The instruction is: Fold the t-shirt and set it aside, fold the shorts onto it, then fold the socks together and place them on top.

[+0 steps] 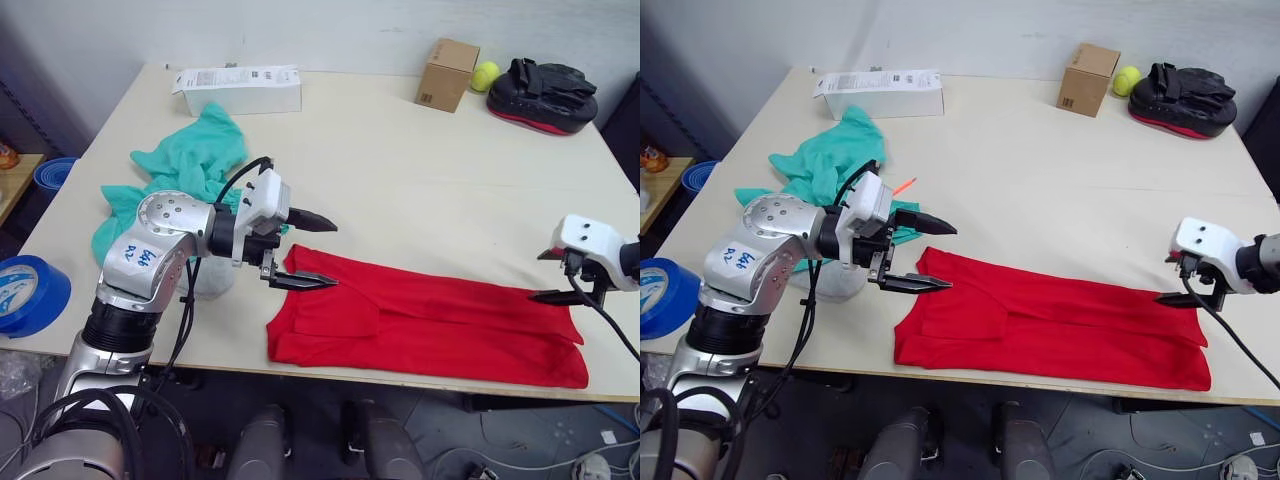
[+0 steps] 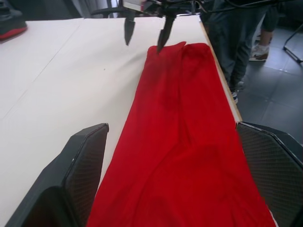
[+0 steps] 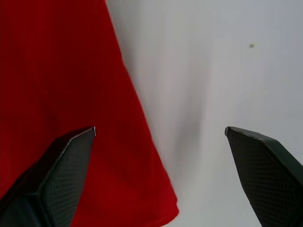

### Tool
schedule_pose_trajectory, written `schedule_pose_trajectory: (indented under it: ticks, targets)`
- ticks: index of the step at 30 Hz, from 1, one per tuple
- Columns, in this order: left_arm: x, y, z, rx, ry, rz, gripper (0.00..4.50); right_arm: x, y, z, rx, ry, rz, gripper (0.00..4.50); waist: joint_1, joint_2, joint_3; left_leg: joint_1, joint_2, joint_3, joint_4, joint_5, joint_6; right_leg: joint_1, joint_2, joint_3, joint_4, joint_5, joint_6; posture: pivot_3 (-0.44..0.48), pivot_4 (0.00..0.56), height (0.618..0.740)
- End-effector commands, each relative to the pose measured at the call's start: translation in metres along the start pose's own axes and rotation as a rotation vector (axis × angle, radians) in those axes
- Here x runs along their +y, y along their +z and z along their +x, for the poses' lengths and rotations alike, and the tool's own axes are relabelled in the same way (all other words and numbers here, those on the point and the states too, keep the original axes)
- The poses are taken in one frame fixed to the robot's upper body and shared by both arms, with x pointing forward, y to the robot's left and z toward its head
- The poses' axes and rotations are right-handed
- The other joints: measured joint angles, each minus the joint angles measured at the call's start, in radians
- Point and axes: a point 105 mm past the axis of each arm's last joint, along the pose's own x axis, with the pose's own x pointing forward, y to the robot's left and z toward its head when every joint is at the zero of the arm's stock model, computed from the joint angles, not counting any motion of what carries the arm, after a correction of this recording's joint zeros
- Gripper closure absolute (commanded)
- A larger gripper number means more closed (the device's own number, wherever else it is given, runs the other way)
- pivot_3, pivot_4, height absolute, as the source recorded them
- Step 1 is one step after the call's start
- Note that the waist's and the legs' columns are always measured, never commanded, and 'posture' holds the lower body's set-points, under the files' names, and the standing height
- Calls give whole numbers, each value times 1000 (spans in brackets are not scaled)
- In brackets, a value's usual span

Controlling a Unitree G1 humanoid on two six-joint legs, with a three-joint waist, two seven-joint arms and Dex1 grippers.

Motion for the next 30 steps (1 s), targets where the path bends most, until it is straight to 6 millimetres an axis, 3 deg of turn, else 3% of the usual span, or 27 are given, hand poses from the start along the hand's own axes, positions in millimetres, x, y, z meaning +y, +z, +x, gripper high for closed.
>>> schedule_pose_trajectory:
  ticks: [1, 4, 7, 10, 13, 15, 20, 25, 30]
  targets:
    - [-2, 7, -3, 5, 14, 55, 0, -1, 5, 1, -6, 8, -4, 919, 0, 0, 0, 0, 0, 0, 0, 0, 0, 0, 0, 0, 0, 0, 0, 0, 150, 740]
    - [-2, 7, -3, 10, 21, 58, 0, -1, 5, 11, -4, 7, -1, 919, -1, 0, 0, 0, 0, 0, 0, 0, 0, 0, 0, 0, 0, 0, 0, 0, 150, 740]
    - [-2, 6, -4, 15, 29, 61, 0, 1, 2, 16, 5, 19, 5, 1478, 0, 1, 0, 0, 0, 0, 0, 1, -2, 0, 0, 0, 0, 0, 0, 0, 150, 740]
    - [-1, 6, -6, 20, 36, 63, 0, 5, -3, 19, 24, 41, -2, 2486, 0, 2, 1, 0, 0, 0, 0, 1, -2, 0, 0, 0, 0, 0, 0, 0, 150, 740]
    - [-1, 7, -7, 22, 38, 63, 0, 4, -7, 21, 34, 30, 3, 2486, 0, 2, 1, 0, 0, 0, 0, 1, -2, 0, 0, 0, 0, 0, 0, 0, 150, 740]
    - [-1, 6, -7, 23, 38, 63, 0, 4, -9, 22, 41, 27, 6, 2804, 0, 2, 1, 0, 0, 0, 0, 1, -2, 0, 0, 0, 0, 0, 0, 0, 150, 740]
    - [-1, 6, -5, 20, 33, 60, 0, 3, -9, 24, 33, 27, 7, 4427, 0, 2, 1, 0, 0, 0, 2, 1, -1, 1, 0, 0, 0, 1, 0, 0, 150, 740]
    - [0, 6, -4, 16, 32, 60, 0, -6, 3, 23, 0, -12, -16, 4471, -4, 2, 1, 0, 0, 0, 2, 0, -1, 1, 0, 0, 0, 1, -1, 0, 150, 740]
    - [0, 5, -3, 13, 36, 65, 0, -28, 36, 24, -49, -118, -98, 4471, -21, 2, 1, 0, 0, 0, 2, 2, -2, 0, 0, 0, 1, 1, -1, 0, 150, 740]
